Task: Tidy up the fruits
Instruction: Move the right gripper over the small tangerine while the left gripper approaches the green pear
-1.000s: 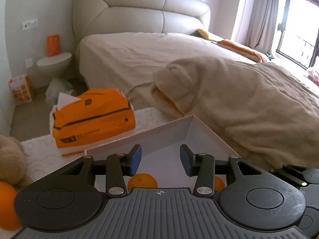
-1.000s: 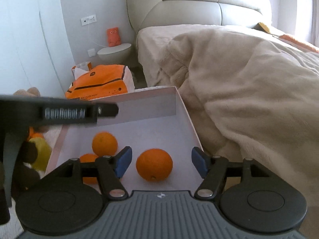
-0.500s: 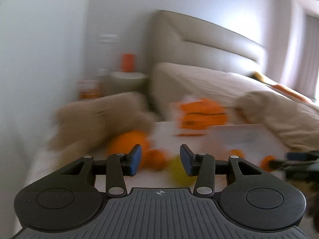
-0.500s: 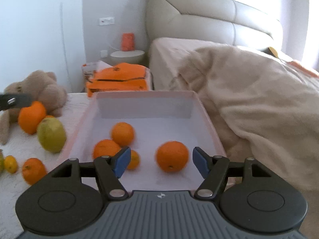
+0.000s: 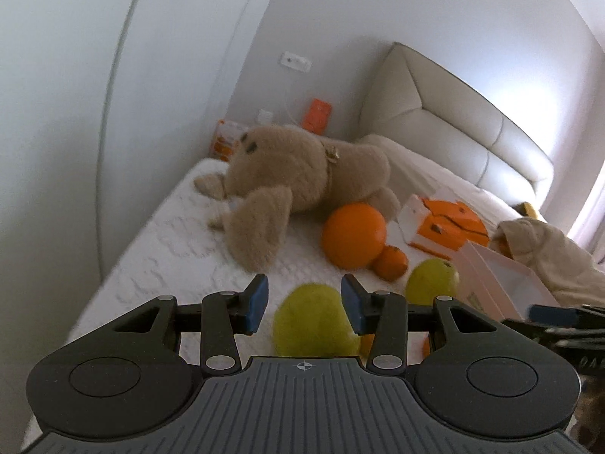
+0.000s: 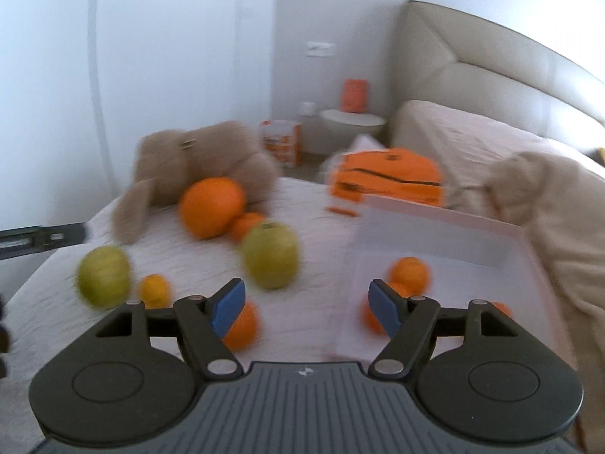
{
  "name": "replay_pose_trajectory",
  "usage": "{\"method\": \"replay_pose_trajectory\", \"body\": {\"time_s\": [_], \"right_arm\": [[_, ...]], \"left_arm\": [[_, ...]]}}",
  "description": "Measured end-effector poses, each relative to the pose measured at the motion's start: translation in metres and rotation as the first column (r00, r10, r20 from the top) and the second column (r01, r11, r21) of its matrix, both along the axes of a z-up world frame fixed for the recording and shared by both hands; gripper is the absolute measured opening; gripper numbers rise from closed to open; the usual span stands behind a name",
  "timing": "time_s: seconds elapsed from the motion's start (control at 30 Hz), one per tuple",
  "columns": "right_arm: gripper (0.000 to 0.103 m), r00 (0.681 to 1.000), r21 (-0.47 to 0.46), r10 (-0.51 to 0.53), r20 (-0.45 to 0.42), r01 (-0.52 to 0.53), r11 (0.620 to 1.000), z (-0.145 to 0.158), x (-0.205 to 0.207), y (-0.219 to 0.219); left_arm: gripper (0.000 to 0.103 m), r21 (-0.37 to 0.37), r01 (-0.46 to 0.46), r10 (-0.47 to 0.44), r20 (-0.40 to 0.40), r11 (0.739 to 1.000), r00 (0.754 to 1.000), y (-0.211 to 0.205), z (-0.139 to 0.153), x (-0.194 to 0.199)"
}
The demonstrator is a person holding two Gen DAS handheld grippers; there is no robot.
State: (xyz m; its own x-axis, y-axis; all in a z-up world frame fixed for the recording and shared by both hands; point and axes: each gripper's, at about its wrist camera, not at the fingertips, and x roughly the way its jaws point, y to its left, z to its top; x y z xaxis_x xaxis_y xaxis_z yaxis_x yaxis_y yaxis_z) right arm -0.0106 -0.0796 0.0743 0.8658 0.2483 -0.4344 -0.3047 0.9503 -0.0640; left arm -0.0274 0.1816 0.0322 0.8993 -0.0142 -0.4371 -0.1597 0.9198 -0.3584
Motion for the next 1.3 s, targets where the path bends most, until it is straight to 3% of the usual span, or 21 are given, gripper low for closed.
{"method": "replay_pose_trajectory", "body": {"time_s": [0.1,0.3,0.73,0.9,0.93,1.03,1.3], "right_arm": [[0.073,0.997,-0.022,0.071,-0.012,-0.071,0.997,-0.005,-0.002,0.021],[0.073,0.996,-0.094,0.091,-0.025,-0.093,0.991,-0.02,-0.001,0.044],[0.073,0.998,-0.07,0.063,-0.024,-0.065,0.995,-0.031,0.004,0.036],[0.072,0.987,-0.07,0.159,0.023,-0.157,0.985,-0.023,-0.001,0.048],[0.072,0.982,-0.082,0.185,0.026,-0.183,0.98,-0.022,0.0,0.054],[0.055,0.971,-0.137,0.24,0.015,-0.236,0.962,-0.023,0.006,0.075],[0.05,0.964,-0.179,0.26,-0.062,-0.267,0.947,-0.041,0.039,0.114]], "left_arm": [[0.048,0.005,0.032,-0.032,-0.009,0.999,0.999,-0.007,-0.002,0.003],[0.052,0.089,0.03,-0.028,-0.021,0.996,0.999,-0.016,-0.005,0.003],[0.062,-0.002,0.013,-0.013,-0.008,1.0,1.0,0.012,-0.011,-0.006],[0.063,0.002,-0.002,0.002,-0.011,1.0,1.0,0.014,-0.01,-0.008],[0.063,0.002,-0.003,0.003,-0.012,1.0,1.0,0.015,-0.01,-0.009],[0.063,-0.001,0.001,-0.001,-0.014,1.0,1.0,0.015,-0.01,-0.01],[0.063,-0.016,0.012,-0.012,-0.018,1.0,1.0,0.016,-0.01,-0.011]]}}
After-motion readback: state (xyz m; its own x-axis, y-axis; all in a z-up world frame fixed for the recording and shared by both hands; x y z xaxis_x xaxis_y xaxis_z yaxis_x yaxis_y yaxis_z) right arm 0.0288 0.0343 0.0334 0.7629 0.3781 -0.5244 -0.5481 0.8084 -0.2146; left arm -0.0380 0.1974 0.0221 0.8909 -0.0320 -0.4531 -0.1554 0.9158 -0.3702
